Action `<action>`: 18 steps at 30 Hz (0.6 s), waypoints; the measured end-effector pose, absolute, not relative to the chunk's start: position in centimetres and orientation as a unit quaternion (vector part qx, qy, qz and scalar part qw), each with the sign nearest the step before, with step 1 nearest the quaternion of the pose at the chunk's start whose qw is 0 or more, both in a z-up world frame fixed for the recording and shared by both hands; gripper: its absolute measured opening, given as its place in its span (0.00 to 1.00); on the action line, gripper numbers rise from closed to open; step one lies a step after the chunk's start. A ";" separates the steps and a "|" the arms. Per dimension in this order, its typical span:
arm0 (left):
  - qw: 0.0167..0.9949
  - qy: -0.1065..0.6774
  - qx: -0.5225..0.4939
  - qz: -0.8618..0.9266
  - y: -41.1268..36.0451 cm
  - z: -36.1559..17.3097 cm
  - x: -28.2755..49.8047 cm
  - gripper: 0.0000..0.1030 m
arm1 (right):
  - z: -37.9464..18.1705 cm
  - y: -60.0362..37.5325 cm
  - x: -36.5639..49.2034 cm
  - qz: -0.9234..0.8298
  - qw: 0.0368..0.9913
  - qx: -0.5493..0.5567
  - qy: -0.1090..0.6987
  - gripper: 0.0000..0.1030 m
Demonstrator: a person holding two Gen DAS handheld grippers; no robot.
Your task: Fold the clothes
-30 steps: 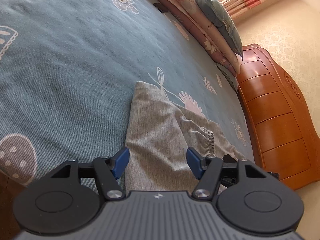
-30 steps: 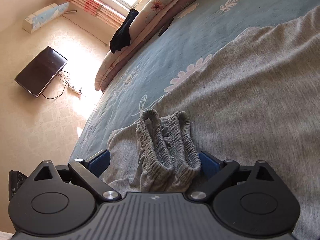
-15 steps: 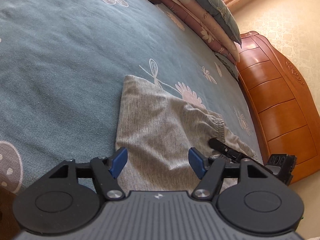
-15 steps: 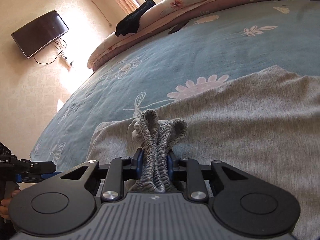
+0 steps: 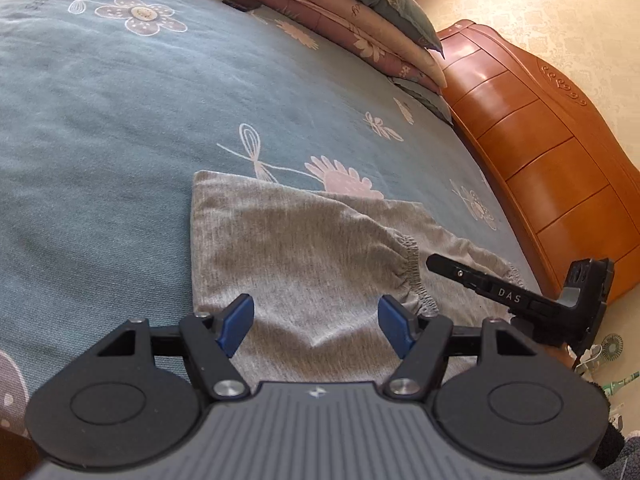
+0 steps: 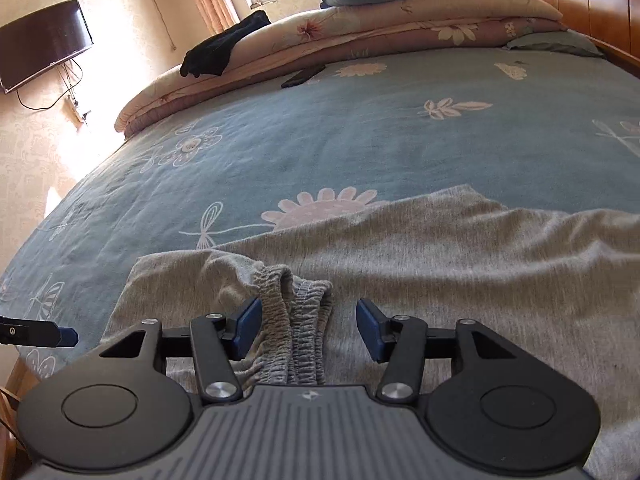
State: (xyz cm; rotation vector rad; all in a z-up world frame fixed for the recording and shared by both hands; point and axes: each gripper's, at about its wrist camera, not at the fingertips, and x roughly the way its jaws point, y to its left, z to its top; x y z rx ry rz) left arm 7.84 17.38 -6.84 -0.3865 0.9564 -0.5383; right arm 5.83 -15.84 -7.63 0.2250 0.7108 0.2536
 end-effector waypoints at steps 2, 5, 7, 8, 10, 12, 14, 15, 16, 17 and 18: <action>0.829 0.466 -0.145 -0.273 15.6 -7.2 7.8 0.67 | -6.8 -15.3 5.7 0.158 0.923 0.105 0.336 0.56; 0.823 0.483 -0.072 -0.289 13.3 -8.3 6.2 0.67 | -7.1 -14.0 5.9 0.217 0.906 0.107 0.347 0.55; 0.818 0.494 -0.033 -0.293 12.7 -9.2 5.0 0.67 | -7.7 -13.0 6.1 0.254 0.891 0.101 0.362 0.55; 0.815 0.499 -0.021 -0.294 12.7 -9.7 4.4 0.67 | -8.0 -12.5 6.1 0.272 0.883 0.099 0.369 0.55; 0.816 0.495 -0.005 -0.300 13.2 -10.2 3.1 0.69 | -9.4 -11.5 6.1 0.283 0.867 0.080 0.402 0.55; 0.814 0.496 -0.010 -0.303 14.0 -10.0 2.6 0.71 | -10.8 -11.0 5.8 0.279 0.856 0.056 0.431 0.52; 0.817 0.495 -0.018 -0.294 14.9 -9.3 2.6 0.71 | -10.8 -11.0 5.0 0.279 0.860 0.040 0.426 0.50; 0.825 0.487 -0.028 -0.285 15.6 -8.7 2.9 0.71 | -10.2 -11.0 4.7 0.279 0.862 0.038 0.422 0.51; 0.834 0.477 -0.039 -0.276 16.3 -8.0 3.2 0.71 | -9.7 -11.0 4.4 0.279 0.864 0.036 0.418 0.51; 0.842 0.467 -0.050 -0.266 17.0 -7.2 3.5 0.71 | -9.1 -11.1 4.2 0.281 0.867 0.040 0.409 0.52; 0.848 0.458 -0.064 -0.259 17.5 -6.6 3.8 0.72 | -8.6 -11.2 4.0 0.287 0.869 0.048 0.400 0.53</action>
